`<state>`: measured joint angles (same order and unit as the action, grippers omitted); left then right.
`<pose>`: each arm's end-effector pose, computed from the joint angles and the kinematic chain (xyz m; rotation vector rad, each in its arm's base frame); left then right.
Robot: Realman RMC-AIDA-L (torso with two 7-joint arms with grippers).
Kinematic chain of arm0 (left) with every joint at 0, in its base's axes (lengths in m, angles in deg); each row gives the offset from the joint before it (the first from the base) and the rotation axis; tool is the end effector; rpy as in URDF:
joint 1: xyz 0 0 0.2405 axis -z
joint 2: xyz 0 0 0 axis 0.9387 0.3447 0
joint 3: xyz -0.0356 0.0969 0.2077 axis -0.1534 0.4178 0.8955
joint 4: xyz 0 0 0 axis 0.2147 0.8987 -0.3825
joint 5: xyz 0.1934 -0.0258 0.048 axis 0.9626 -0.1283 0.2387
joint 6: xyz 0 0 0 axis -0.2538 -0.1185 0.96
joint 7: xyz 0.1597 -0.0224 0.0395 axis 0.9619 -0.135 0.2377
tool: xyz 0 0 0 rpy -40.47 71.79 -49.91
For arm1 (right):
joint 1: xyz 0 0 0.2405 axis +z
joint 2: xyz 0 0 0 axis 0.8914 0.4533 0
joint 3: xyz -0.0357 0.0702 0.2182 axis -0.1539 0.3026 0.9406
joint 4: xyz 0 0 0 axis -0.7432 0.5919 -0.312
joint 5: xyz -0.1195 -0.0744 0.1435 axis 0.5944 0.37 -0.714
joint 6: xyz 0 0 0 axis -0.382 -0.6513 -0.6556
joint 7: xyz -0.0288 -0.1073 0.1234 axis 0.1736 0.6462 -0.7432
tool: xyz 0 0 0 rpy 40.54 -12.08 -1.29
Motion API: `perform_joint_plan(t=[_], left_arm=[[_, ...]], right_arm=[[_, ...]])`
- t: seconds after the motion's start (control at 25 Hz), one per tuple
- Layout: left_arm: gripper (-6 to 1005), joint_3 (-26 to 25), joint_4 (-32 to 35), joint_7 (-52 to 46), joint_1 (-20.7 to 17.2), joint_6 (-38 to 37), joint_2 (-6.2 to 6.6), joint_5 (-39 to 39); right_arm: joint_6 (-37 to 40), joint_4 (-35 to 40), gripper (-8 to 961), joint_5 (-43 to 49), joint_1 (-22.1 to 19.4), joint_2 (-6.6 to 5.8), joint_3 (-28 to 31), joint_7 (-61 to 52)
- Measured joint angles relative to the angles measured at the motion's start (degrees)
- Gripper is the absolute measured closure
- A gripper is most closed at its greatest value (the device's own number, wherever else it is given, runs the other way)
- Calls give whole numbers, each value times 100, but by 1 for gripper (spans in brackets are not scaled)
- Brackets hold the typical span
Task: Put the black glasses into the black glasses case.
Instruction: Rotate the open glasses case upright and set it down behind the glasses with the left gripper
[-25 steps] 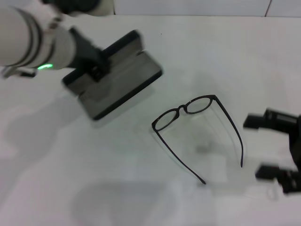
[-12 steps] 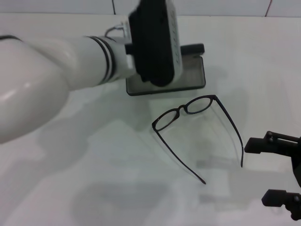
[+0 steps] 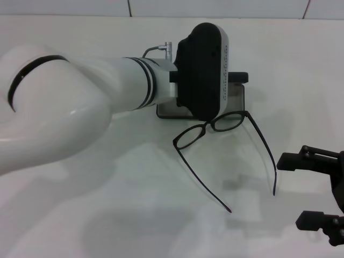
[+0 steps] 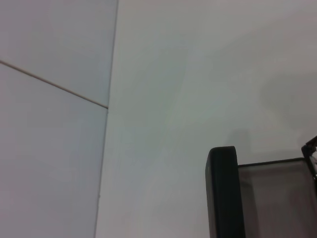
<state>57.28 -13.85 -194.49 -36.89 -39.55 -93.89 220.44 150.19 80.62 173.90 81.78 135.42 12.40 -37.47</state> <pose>-0.0972 0.3572 -0.1055 -2.4253 0.6112 0.4103 0.2070 0.2095 0.0251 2.7042 -0.3095 -1.4045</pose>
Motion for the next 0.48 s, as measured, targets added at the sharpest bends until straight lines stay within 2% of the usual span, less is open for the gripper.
perform_joint_plan(t=[0.48], left_arm=[[796, -4, -286, -23, 131, 69, -10, 1]], right_arm=[[-73, 2, 128, -6, -9, 0, 16, 4]])
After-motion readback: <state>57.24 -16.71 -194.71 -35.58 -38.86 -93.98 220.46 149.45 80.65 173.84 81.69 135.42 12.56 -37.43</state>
